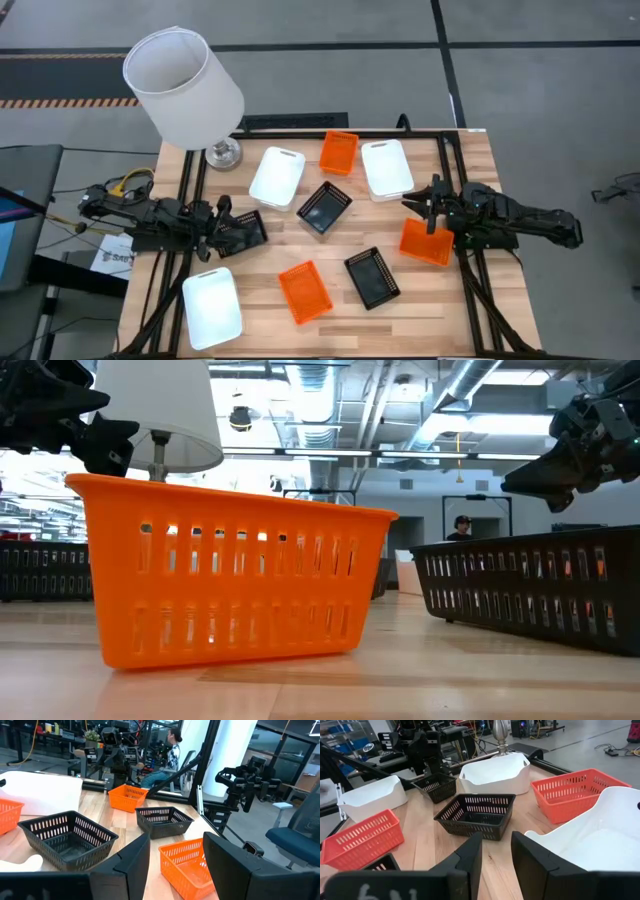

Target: Stack baskets by color

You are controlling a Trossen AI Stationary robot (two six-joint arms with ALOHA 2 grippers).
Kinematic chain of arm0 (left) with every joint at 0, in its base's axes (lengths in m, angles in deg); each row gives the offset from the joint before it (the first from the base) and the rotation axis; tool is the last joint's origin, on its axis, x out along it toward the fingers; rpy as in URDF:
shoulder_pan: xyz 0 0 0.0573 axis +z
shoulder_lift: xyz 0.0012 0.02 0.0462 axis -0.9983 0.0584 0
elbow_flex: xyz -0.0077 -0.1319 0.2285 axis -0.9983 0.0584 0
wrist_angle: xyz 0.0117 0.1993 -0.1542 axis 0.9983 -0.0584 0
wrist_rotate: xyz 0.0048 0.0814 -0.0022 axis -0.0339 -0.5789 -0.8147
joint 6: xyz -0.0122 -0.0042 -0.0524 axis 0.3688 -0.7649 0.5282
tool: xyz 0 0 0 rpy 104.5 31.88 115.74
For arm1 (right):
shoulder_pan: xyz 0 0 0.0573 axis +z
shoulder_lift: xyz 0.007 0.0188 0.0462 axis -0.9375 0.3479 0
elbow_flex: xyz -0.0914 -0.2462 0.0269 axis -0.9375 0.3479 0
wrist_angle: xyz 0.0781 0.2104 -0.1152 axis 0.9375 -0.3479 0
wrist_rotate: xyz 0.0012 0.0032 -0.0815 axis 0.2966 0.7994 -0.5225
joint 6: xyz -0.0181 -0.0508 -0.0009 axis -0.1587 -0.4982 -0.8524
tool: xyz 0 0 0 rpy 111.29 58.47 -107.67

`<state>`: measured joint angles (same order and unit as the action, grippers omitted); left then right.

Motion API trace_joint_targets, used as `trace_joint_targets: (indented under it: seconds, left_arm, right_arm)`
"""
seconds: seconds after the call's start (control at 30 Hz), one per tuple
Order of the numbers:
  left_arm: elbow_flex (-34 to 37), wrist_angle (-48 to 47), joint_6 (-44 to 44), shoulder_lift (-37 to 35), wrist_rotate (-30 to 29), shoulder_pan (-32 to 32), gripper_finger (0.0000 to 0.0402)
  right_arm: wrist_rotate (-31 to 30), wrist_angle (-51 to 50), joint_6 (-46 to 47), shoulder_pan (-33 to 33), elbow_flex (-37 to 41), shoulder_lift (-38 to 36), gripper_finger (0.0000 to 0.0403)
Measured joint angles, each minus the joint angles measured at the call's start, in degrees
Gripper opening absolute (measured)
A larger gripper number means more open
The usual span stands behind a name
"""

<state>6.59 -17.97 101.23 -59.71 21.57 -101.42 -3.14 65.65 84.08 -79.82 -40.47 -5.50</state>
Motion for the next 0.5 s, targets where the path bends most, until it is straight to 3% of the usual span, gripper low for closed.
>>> trace_joint_targets:
  seconds: [0.33, 0.5]
  left_arm:
    - [0.0, 0.0, -1.1, 0.0, -0.1, 0.0, 0.0171]
    - [0.0, 1.0, -21.9, 0.0, -6.6, 0.1, 0.0171]
  right_arm:
    - [0.0, 0.0, 0.0, 0.0, 0.0, 0.0, 0.0127]
    - [0.0, 0.0, 0.0, 0.0, 0.0, 0.0, 0.0127]
